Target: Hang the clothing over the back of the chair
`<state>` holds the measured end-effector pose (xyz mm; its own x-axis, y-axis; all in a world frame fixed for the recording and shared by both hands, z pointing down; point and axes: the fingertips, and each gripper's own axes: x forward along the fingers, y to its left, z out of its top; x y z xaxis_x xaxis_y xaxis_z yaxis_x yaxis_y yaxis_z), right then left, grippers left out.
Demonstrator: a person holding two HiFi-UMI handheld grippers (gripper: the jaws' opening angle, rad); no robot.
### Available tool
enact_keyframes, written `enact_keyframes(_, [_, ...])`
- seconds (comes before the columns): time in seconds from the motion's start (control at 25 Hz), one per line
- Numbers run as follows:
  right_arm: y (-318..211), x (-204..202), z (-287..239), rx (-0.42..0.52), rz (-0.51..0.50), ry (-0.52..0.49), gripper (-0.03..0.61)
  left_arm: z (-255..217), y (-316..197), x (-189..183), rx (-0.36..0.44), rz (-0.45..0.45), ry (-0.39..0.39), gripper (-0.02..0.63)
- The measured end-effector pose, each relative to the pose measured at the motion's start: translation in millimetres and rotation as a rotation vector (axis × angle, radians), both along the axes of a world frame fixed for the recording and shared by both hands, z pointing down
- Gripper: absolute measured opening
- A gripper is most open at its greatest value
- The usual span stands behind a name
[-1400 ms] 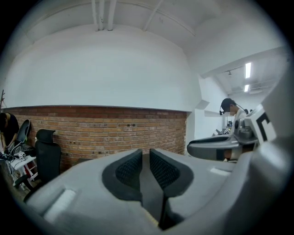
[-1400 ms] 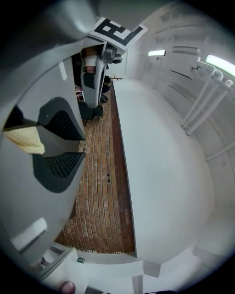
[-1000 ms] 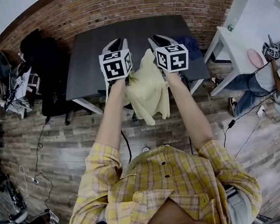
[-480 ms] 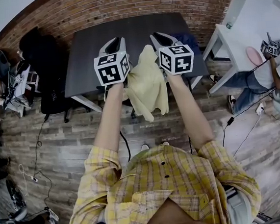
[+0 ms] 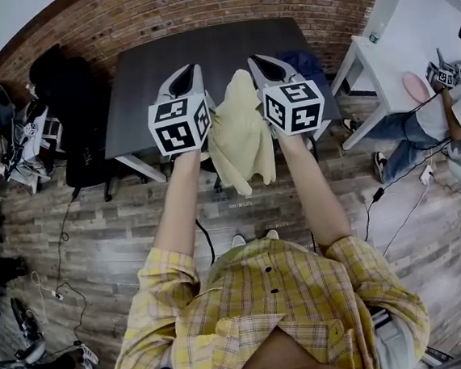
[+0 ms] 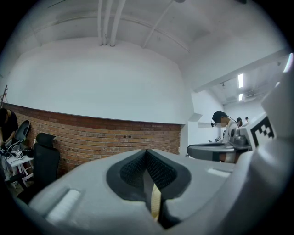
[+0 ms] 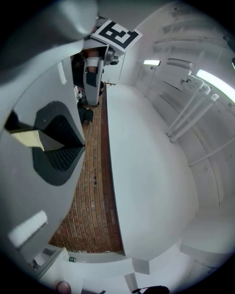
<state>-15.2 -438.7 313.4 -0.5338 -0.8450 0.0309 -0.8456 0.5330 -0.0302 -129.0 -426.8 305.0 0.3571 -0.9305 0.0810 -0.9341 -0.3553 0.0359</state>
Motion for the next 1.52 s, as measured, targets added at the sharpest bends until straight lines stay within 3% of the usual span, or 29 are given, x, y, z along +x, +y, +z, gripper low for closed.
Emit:
enact_keyframes(0.76, [71.3, -2.8, -27.2, 0.092, -0.025, -0.042, 0.002, 0.8, 62.9, 7.2, 0.018, 0.012, 0.013, 0.002])
enact_keyframes(1.52, [128.8, -1.3, -0.2, 0.109, -0.054, -0.045, 0.002, 21.2, 119.2, 28.8, 0.057, 0.024, 0.001, 0.000])
